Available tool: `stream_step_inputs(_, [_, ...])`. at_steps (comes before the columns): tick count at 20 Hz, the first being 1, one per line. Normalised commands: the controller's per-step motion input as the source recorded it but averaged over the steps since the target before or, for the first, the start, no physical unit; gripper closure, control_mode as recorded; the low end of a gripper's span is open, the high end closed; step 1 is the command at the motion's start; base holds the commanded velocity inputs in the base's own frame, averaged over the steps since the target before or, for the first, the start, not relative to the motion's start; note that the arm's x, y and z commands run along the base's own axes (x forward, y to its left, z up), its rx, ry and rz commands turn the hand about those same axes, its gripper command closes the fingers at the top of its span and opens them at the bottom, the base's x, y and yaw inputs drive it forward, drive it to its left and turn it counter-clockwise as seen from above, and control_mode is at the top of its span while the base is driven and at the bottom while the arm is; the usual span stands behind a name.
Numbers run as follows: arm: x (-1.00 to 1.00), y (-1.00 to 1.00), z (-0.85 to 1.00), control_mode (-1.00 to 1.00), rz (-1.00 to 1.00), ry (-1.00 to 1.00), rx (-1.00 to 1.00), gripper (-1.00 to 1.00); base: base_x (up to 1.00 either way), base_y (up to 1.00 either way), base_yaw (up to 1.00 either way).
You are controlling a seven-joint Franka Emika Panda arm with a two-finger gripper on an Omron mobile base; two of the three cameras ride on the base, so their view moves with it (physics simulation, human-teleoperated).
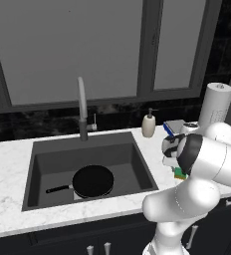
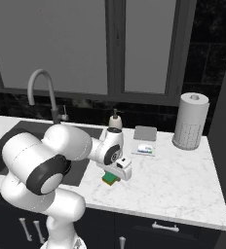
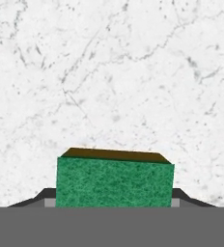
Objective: Pick the pan and sponge and place them into the sink. Then turn on the water.
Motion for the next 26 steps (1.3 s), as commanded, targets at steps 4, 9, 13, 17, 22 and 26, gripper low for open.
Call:
stream_step_inputs(4, [0.0, 0.0, 0.0, -1.0, 0.0, 0.0, 0.0, 1.0, 0.0, 0.0, 0.0])
stream_step_inputs(9, [-0.1, 0.0, 0.07, -1.0, 0.01, 0.03, 0.0, 1.0, 0.0, 0.0, 0.0])
stream_step_inputs(13, [-0.37, 0.11, 0.39, -1.0, 0.01, 0.03, 0.02, 1.0, 0.0, 0.0, 0.0])
stream_step_inputs(17, [-0.13, 0.39, 0.43, -1.0, 0.05, 0.05, 0.0, 1.0, 0.0, 0.0, 0.0])
stream_step_inputs(22, [-0.22, 0.29, 0.22, -1.0, 0.01, 0.03, 0.03, 1.0, 0.0, 0.0, 0.0])
stream_step_inputs(26, [-0.09, 0.56, 0.18, -1.0, 0.01, -0.02, 0.03, 1.0, 0.0, 0.0, 0.0])
